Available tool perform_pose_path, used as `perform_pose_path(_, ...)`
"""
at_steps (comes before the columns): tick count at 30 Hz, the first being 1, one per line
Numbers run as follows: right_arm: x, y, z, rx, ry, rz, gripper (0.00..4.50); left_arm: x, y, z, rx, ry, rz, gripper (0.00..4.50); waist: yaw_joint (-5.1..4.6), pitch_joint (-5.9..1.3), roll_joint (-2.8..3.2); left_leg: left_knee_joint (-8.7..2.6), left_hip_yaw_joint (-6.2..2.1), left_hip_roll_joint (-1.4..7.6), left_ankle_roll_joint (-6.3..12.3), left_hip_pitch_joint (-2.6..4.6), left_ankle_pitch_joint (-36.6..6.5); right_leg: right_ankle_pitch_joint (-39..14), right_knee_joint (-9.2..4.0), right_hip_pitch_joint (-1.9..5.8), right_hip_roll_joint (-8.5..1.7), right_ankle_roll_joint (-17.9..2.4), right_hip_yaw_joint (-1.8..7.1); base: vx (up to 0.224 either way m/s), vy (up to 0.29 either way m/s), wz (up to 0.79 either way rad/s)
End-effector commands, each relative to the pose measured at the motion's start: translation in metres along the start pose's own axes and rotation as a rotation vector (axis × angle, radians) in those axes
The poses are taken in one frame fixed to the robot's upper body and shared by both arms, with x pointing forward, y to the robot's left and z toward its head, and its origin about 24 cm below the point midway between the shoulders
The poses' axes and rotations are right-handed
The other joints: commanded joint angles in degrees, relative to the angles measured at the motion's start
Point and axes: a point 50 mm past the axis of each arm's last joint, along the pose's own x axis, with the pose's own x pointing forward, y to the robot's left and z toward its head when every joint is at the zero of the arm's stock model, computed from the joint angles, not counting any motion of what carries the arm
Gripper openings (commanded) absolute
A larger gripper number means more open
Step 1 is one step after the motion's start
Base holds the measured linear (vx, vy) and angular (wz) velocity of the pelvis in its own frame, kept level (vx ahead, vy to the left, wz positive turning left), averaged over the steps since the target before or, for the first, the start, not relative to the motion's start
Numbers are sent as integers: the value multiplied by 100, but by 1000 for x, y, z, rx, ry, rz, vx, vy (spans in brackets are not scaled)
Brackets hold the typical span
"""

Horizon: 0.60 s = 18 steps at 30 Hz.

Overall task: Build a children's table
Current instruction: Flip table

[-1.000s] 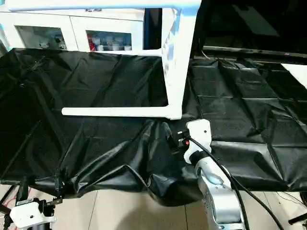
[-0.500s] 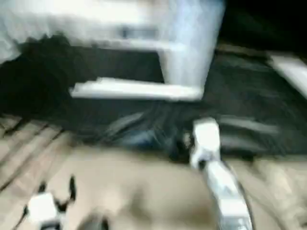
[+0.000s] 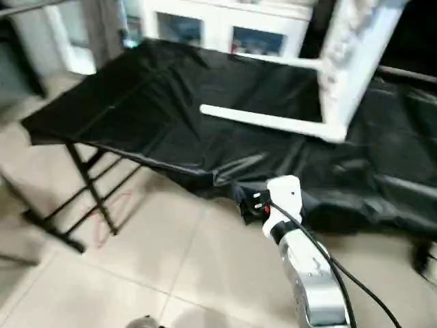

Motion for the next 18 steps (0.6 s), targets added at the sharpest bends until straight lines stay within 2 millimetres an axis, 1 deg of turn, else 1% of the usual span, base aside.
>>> perform_pose_path(1, -3, -2, -5, 13, 14, 24, 450, -6, -136, 320, 314, -992, -682, 444, -175, -101, 61, -882, -392, 524, -247, 168, -1759, 1176, -406, -37, -520, -507, 85, -69, 63, -12)
perform_pose_path(2, -5, 0, -10, 35, 30, 70, 450, -2, -133, 320, 308, -977, -656, 444, -227, -77, 45, -905, -382, 514, -247, 164, -1890, 959, -447, -35, -530, -538, 84, -60, 41, -14)
perform_pose_path(3, -6, 2, -13, 53, 44, 94, 450, 0, -131, 320, 303, -966, -641, 444, -281, -58, 17, -927, -379, 483, -209, 122, -1927, 554, -520, 16, -569, -541, 86, -60, 41, -14)
perform_pose_path(4, -6, 2, -13, 53, 44, 94, 450, 0, -131, 320, 303, -966, -641, 444, -308, -48, 18, -932, -370, 474, -201, 121, -1984, 308, -556, 10, -584, -553, 81, -54, 23, -19)
perform_pose_path(5, -9, 3, -20, 73, 95, 127, 450, 5, -127, 318, 298, -947, -613, 444, -365, -38, -5, -943, -377, 481, -214, 110, -2027, -117, -614, 4, -612, -588, 69, -63, 8, -20)
perform_pose_path(6, -11, 4, -32, 96, 172, 156, 450, 11, -123, 315, 306, -924, -583, 444, -409, -25, -10, -954, -378, 473, -216, 101, -2100, -508, -648, -6, -610, -635, 68, -63, 8, -20)
perform_pose_path(7, -14, 4, -39, 111, 224, 172, 450, 14, -120, 313, 312, -908, -565, 444, -456, -40, -2, -940, -374, 465, -212, 111, -2035, -656, -677, -12, -606, -719, 74, -50, 2, -18)
perform_pose_path(8, -16, 2, -50, 117, 289, 167, 450, 18, -118, 311, 326, -896, -556, 444, -475, -52, -6, -928, -370, 467, -205, 116, -1972, -629, -678, -30, -610, -776, 83, 0, 0, 0)
perform_pose_path(9, -17, -2, -63, 110, 366, 151, 450, 20, -117, 309, 333, -885, -551, 444, -486, -49, 5, -910, -349, 467, -175, 122, -1854, -556, -688, -64, -612, -866, 105, 0, 0, 0)
perform_pose_path(10, -17, -2, -63, 110, 366, 151, 450, 20, -117, 309, 333, -885, -551, 444, -499, -53, -6, -895, -333, 467, -166, 134, -1798, -505, -690, -83, -611, -920, 111, 0, 0, 0)
perform_pose_path(11, -19, -4, -74, 98, 434, 147, 450, 22, -116, 308, 334, -879, -549, 444, -503, -63, -12, -876, -313, 468, -119, 135, -1628, -315, -673, -86, -609, -1014, 120, 0, 0, 0)
perform_pose_path(12, -21, -7, -94, 94, 525, 141, 450, 25, -116, 306, 329, -862, -547, 444, -531, -94, -14, -843, -297, 466, -66, 123, -1363, 34, -635, -77, -605, -1116, 110, 0, 0, 0)
perform_pose_path(13, -21, -8, -106, 102, 571, 128, 450, 28, -116, 304, 320, -847, -544, 444, -540, -98, 14, -839, -289, 462, -52, 114, -1264, 180, -619, -83, -606, -1180, 103, 0, 0, 0)
perform_pose_path(14, -21, -9, -112, 107, 594, 119, 450, 29, -116, 303, 320, -840, -544, 444, -570, -105, 5, -825, -276, 444, -4, 89, -1083, 437, -594, -73, -596, -1303, 93, 0, 0, 0)
perform_pose_path(15, -21, -10, -127, 118, 651, 82, 450, 34, -116, 299, 326, -812, -542, 444, -582, -162, 5, -755, -246, 446, 49, 113, -821, 907, -541, -85, -605, -1440, 96, 0, 0, 0)
perform_pose_path(16, -21, -10, -133, 121, 672, 65, 450, 37, -116, 297, 332, -798, -541, 444, -575, -190, 14, -731, -241, 430, 155, 86, -477, 1473, -484, -50, -582, -1538, 74, 0, 0, 0)
perform_pose_path(17, -22, -10, -138, 136, 697, 58, 450, 39, -116, 295, 340, -784, -542, 444, -570, -199, -1, -705, -232, 421, 247, 63, -298, 1813, -461, -37, -566, -1535, 73, 0, 0, 0)
perform_pose_path(18, -26, -7, -151, 175, 763, 43, 450, 43, -117, 290, 361, -746, -546, 444, -562, -204, -2, -673, -209, 414, 437, 76, -130, 2222, -426, -59, -574, -1590, 68, 0, 0, 0)
